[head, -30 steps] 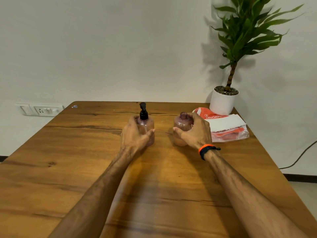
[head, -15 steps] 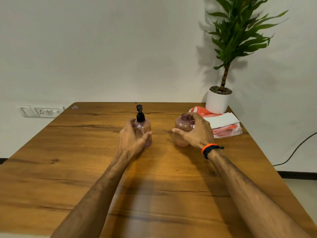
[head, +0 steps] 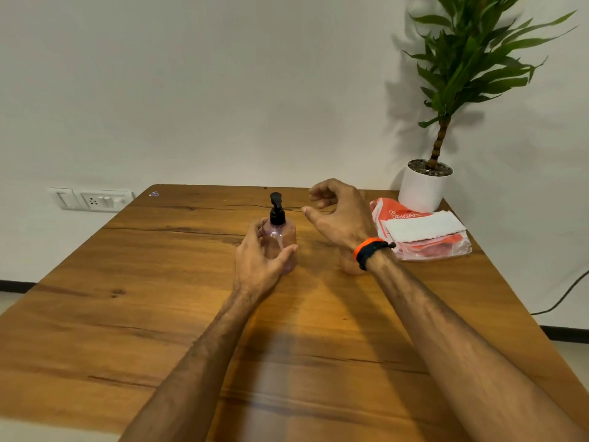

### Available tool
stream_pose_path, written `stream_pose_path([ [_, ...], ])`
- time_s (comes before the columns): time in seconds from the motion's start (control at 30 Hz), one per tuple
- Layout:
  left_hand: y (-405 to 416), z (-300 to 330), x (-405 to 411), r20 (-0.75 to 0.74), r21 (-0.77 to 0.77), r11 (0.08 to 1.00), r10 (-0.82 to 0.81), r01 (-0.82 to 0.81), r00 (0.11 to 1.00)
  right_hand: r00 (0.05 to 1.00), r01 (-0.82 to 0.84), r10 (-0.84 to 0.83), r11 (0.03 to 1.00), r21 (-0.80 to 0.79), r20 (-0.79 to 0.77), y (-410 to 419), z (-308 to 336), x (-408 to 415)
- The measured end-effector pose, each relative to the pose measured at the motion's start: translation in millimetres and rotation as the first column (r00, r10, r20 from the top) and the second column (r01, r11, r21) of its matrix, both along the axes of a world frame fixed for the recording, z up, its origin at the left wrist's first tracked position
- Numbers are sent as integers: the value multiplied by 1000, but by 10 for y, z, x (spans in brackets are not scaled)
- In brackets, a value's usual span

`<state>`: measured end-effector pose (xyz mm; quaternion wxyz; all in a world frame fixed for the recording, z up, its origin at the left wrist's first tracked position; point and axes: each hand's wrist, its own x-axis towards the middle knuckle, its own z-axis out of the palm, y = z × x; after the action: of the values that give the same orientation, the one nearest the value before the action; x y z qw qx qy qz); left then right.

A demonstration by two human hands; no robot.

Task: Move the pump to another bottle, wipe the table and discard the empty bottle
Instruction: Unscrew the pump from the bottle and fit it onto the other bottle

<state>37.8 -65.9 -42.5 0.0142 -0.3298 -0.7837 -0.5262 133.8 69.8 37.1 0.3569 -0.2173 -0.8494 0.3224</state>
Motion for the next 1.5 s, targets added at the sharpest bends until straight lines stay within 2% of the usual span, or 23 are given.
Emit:
stream_pose_path([
  [0.1, 9, -50, -14, -9, 19, 1000, 13, -13, 1000, 994, -67, 70, 997, -35, 89, -60, -102, -174],
  [0.2, 21, -97, -31, -13, 36, 999, 18, -18, 1000, 991, -82, 90, 993, -81, 98, -107, -186, -299],
  [0.53, 14, -213, -62, 5, 94, 996, 9, -10, 1000, 991, -92, 74, 983, -160, -112, -214, -304, -448],
  [0.8, 35, -324, -145, -6, 147, 989, -15, 16, 1000, 972, -189, 162, 969, -161, -168, -122, -336, -495],
  [1.0, 38, -391, -158, -22, 181, 983, -4, 8, 1000, 941, -320, 290, 929, -186, -171, 0, -403, -508],
  [1.27, 39, -406, -171, -26, 192, 981, -7, 11, 1000, 866, -500, 471, 828, -254, -170, 119, -400, -521],
  [1.37, 51, -421, -186, -1, 200, 980, -8, 8, 1000, 896, -443, 426, 865, -236, -123, 93, -395, -542],
  [1.5, 59, -417, -193, -9, 199, 980, -7, 8, 1000, 923, -378, 334, 881, -286, -191, 81, -418, -569],
])
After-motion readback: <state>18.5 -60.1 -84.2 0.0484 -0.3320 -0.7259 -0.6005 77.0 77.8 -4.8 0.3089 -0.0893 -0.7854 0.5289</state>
